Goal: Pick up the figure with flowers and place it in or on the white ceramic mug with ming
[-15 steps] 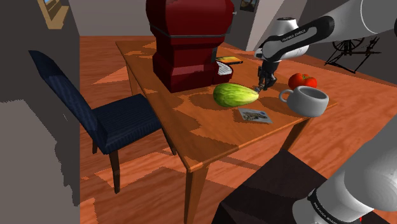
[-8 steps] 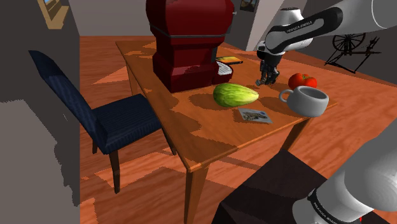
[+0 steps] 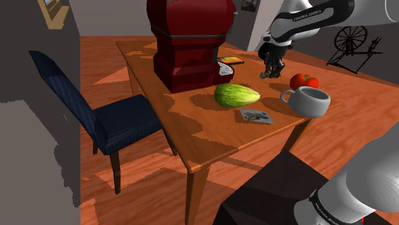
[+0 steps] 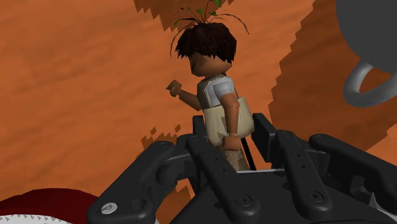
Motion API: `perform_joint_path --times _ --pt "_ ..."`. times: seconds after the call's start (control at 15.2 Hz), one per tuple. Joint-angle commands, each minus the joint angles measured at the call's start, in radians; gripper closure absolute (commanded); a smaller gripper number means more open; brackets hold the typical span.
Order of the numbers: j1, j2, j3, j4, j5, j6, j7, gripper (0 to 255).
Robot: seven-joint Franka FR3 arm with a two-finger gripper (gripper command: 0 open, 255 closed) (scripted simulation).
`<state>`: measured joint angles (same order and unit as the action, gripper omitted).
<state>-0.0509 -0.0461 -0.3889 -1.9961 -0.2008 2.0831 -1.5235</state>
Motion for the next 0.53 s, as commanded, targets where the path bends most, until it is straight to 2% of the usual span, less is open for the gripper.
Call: perform_joint_path --times 0.0,0.46 --pt "0.002 -0.004 0.002 0.023 0.001 -0.028 -0.001 255" --pt "0.005 -0.016 0.006 0.104 0.004 -0.119 -0.013 255"
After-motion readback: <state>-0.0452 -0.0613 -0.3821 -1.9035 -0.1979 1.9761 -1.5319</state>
